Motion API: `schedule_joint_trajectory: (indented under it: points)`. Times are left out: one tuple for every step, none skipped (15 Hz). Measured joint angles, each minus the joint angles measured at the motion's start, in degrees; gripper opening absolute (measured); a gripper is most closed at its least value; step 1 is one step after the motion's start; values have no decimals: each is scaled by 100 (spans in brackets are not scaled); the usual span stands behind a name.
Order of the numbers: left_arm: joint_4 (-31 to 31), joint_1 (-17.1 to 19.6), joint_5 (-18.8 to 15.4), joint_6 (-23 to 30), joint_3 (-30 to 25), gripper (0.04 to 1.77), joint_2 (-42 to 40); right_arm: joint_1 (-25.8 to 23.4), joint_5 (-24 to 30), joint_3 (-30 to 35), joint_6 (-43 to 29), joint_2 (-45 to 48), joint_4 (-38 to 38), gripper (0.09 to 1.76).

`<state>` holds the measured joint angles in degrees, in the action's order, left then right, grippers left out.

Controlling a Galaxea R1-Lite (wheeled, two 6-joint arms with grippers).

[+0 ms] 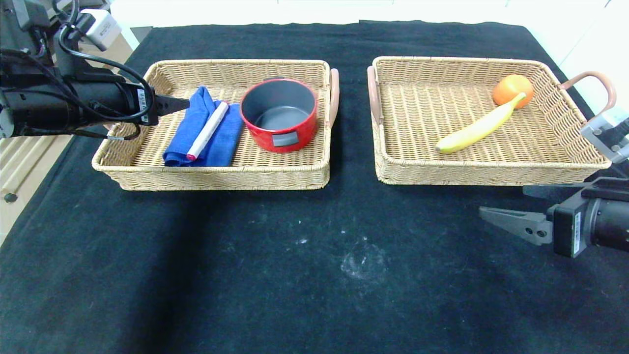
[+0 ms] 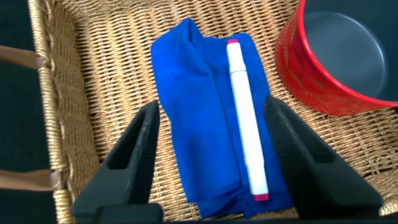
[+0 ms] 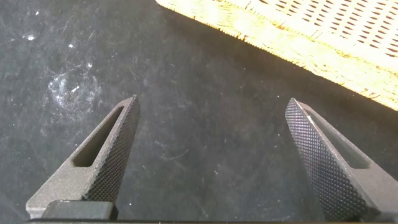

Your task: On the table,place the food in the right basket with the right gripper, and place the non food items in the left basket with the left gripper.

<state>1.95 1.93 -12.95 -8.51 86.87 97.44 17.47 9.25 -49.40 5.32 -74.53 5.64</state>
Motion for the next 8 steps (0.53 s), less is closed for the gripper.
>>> schedule_joint_trajectory:
  points:
    - [0,5,2,-4,-55,132,-34,-5,-7,0,0,-5,0,171]
    - [-6,5,5,-22,-134,136,-85,-5,-11,0,-11,-11,2,171]
    - [-11,5,9,-46,-239,140,-155,-9,-13,1,-78,-20,9,171]
    - [-22,-9,16,-61,-363,144,-245,-9,-16,4,-116,-30,17,171]
    - [-30,-28,20,-67,-488,147,-345,-9,-18,4,-127,-46,26,171]
    - [-35,-35,22,-72,-614,150,-469,-11,-22,-11,-129,-60,24,171]
    - [-35,-33,27,-78,-794,153,-623,-30,-28,-29,-130,-62,30,171]
    - [-33,-22,28,-88,-980,155,-784,-63,-28,-35,-133,-51,30,171]
